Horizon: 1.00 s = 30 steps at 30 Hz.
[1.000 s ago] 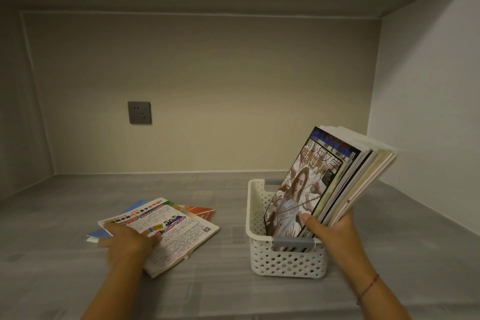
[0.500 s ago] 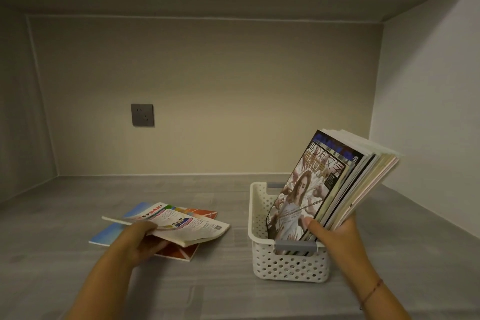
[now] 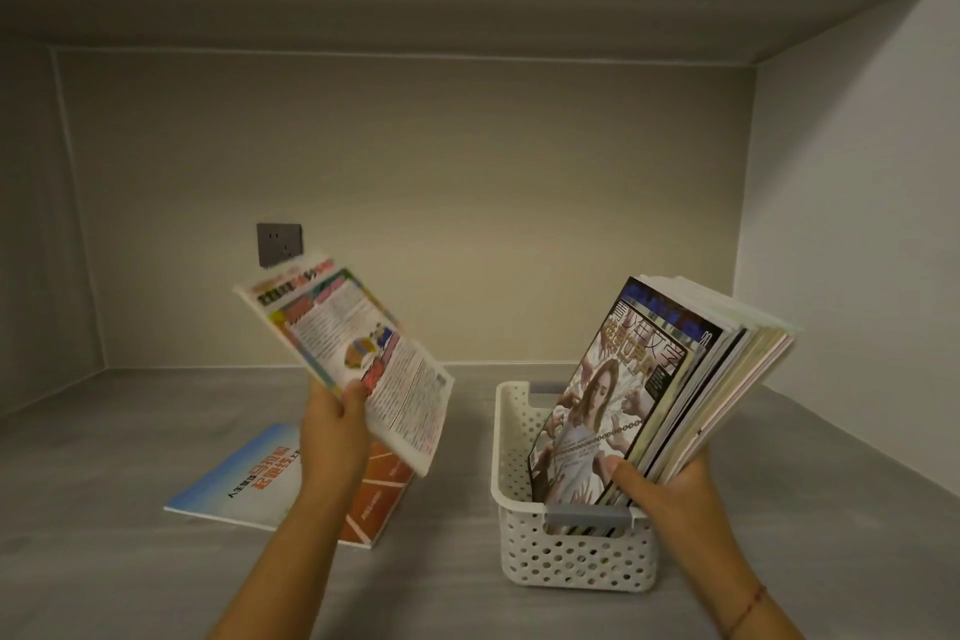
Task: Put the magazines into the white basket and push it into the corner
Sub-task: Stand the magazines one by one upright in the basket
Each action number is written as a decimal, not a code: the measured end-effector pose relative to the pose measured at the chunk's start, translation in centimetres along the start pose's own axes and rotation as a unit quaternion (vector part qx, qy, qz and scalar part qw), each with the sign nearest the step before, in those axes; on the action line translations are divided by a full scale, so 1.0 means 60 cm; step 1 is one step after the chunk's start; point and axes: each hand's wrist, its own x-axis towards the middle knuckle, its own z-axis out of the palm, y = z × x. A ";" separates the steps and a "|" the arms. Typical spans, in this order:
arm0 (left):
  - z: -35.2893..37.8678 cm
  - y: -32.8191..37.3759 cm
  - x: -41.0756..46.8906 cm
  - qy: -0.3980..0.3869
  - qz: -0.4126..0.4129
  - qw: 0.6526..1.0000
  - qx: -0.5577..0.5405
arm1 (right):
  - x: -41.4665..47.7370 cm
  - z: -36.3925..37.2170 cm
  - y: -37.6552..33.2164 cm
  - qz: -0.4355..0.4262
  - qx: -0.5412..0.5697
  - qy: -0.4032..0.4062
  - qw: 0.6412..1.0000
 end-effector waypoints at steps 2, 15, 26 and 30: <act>0.027 0.043 -0.014 -0.003 0.057 0.998 0.020 | 0.001 0.001 0.000 -0.003 0.002 0.001 1.000; 0.196 0.110 -0.155 -0.148 0.194 0.933 0.266 | 0.004 0.000 0.000 -0.018 0.004 -0.001 1.000; 0.168 0.087 -0.147 -0.512 0.107 0.833 0.183 | 0.006 -0.001 -0.001 -0.037 0.048 -0.034 0.998; 0.150 0.082 -0.128 -0.569 0.093 0.786 0.223 | 0.003 -0.001 -0.002 -0.035 0.054 -0.028 0.998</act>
